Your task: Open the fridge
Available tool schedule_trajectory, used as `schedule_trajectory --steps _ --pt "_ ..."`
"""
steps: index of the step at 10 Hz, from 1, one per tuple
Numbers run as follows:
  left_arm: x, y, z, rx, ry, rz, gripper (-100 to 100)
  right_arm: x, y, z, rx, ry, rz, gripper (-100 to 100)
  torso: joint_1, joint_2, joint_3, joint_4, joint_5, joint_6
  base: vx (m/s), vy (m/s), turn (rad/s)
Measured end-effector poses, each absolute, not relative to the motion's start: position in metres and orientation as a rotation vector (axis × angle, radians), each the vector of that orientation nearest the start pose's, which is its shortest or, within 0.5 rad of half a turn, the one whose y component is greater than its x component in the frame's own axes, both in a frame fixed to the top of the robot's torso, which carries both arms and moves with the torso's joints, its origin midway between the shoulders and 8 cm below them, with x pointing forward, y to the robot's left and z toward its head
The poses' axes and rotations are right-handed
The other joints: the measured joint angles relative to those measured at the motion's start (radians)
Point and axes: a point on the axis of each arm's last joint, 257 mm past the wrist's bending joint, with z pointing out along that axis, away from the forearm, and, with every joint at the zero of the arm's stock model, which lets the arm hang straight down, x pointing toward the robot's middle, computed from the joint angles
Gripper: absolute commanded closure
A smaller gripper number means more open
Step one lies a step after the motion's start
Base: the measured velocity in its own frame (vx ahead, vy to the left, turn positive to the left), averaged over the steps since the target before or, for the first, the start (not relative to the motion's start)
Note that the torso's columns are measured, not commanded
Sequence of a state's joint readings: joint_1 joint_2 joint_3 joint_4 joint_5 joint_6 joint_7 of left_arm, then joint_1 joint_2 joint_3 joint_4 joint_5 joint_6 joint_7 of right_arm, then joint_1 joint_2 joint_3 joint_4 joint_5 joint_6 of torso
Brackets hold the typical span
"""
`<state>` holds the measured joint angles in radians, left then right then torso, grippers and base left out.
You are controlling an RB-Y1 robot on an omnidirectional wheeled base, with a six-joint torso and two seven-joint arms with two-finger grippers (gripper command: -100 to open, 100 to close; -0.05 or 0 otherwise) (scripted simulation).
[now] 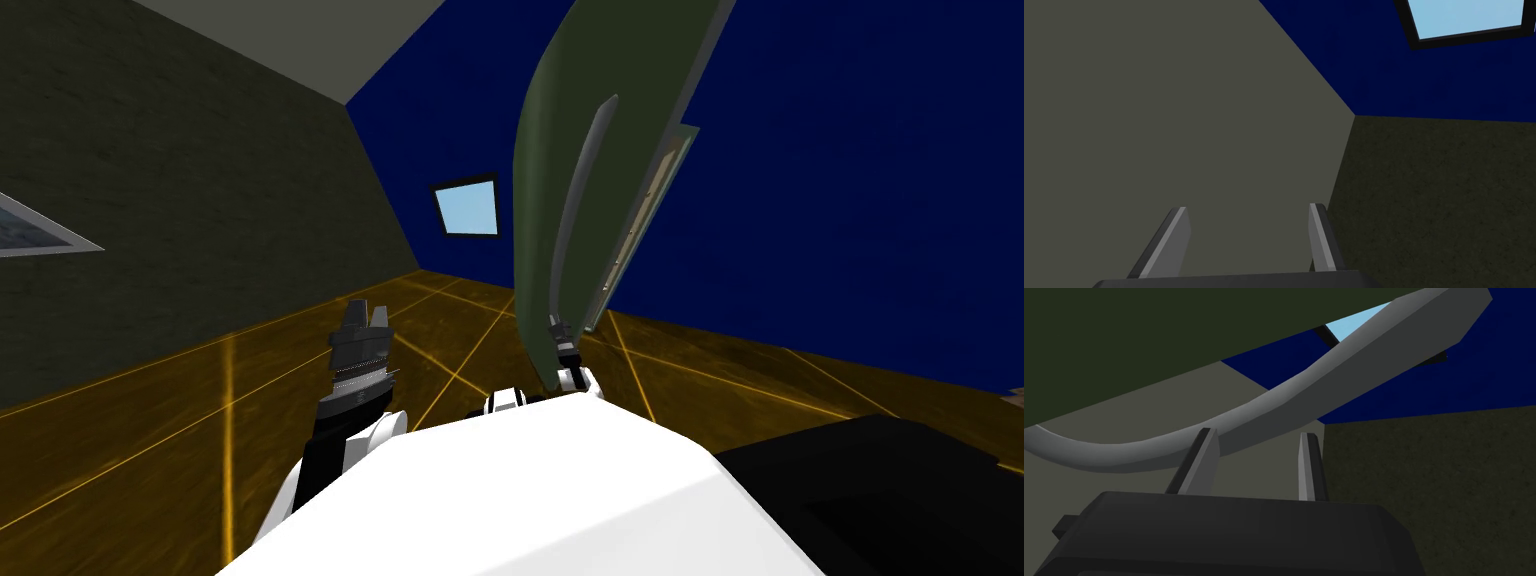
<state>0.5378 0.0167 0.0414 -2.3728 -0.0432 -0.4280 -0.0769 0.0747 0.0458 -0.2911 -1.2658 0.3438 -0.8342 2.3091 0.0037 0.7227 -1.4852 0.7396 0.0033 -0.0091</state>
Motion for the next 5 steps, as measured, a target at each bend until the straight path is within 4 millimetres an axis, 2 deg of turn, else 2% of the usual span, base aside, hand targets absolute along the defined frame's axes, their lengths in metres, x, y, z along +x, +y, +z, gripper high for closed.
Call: schedule_trajectory --steps 5 --pt "0.333 0.288 0.041 -0.593 0.675 -1.145 0 0.454 -0.320 -0.221 -0.559 1.093 -1.039 100 0.001 -0.006 -0.003 0.001 0.002 -0.004 0.066 0.272 -0.071"
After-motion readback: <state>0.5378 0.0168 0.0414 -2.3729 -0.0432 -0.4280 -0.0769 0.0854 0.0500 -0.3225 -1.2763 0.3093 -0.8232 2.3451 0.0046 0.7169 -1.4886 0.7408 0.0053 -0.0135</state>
